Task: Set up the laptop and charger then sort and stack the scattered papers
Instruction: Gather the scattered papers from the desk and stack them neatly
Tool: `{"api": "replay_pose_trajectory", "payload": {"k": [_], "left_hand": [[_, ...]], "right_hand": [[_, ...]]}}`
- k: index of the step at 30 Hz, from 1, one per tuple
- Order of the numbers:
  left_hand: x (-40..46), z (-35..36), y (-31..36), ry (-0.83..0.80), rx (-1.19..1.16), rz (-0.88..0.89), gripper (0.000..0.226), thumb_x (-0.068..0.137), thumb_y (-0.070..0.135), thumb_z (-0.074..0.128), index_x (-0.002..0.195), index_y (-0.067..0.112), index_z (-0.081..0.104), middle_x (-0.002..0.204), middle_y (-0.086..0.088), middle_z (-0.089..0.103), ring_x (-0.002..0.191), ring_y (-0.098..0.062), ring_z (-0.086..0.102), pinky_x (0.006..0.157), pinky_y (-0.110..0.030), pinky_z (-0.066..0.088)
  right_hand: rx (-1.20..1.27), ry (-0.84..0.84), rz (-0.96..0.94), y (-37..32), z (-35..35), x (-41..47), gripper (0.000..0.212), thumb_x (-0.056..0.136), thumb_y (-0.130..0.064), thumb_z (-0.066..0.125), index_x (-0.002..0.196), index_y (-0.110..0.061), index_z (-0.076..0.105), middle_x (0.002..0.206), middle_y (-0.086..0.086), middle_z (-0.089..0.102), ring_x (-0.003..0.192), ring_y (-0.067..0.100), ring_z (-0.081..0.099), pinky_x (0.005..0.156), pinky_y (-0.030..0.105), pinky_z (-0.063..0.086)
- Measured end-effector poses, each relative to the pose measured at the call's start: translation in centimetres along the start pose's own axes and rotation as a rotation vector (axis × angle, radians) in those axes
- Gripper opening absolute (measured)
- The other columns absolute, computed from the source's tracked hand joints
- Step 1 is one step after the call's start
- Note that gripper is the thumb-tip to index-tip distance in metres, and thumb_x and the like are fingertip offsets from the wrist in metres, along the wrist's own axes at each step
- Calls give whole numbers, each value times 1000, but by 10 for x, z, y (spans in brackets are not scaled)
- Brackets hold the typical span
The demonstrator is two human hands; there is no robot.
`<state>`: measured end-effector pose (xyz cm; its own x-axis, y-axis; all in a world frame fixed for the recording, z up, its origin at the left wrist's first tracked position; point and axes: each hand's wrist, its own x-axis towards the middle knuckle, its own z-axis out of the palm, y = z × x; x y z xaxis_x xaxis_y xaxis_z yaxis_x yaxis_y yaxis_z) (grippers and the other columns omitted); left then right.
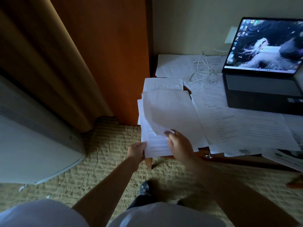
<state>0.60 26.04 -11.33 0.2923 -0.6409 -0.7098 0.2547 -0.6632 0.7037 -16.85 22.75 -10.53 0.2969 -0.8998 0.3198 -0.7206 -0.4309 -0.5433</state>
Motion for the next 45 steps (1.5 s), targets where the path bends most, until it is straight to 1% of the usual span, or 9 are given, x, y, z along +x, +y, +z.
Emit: {"api": "replay_pose_trajectory", "payload": {"k": [7,11,14,19,25,27,33,38,45], "left_hand": [[-8,0,7,-59,-84,1,22,95,18,44,91,9,64,84,-8,68,81,-25,64,65,-32,52],[0,-3,4,-38,102,130,18,90,3,59,107,9,63,101,-12,62,81,-23,65,76,-34,57],[-3,-3,5,29,38,108,34,84,-4,67,112,13,62,98,-16,66,57,-18,67,56,-29,59],[-3,-4,9,47,87,159,57,76,-3,75,127,13,55,93,-21,69,53,-15,67,50,-25,57],[0,-5,8,63,202,219,52,72,2,81,120,2,60,69,-11,66,42,-7,61,45,-19,52],[1,-5,8,59,217,215,48,71,5,82,115,0,64,65,-10,66,40,-6,59,45,-19,50],[9,-4,7,120,311,240,38,64,25,88,91,8,69,77,-7,70,55,-14,60,45,-20,45],[12,3,8,-2,56,146,36,88,37,64,66,10,58,47,2,51,44,-15,45,46,-22,35],[10,1,7,-176,1,68,7,97,6,51,99,10,56,86,-3,60,68,-6,64,56,-16,52]], "right_hand": [[-210,-320,-253,5,10,-23,46,77,-45,69,112,-15,67,105,0,69,87,15,67,69,26,56],[2,61,35,-2,3,-12,31,91,-23,45,87,-4,70,70,4,64,54,20,63,48,16,38],[24,416,300,-2,-11,6,26,90,-1,54,115,-1,60,97,14,69,68,16,65,57,20,46],[-158,90,-208,-6,-6,-1,89,67,20,54,143,-20,29,131,24,54,37,6,39,34,14,35],[-125,-381,-121,1,10,-11,29,87,-18,63,115,-9,64,114,12,63,96,26,64,73,31,52],[-104,-509,-27,3,13,-8,42,90,-38,59,121,-10,59,112,8,61,105,22,55,80,30,44],[-34,-444,-26,4,15,-1,44,84,-46,64,109,-9,64,97,6,62,94,19,54,72,27,39],[74,-405,35,3,23,0,70,75,-77,44,99,-15,66,78,-2,59,74,12,53,64,30,47],[344,-420,363,-9,26,4,64,74,-70,59,97,-10,68,86,12,68,82,26,64,72,42,51]]}}
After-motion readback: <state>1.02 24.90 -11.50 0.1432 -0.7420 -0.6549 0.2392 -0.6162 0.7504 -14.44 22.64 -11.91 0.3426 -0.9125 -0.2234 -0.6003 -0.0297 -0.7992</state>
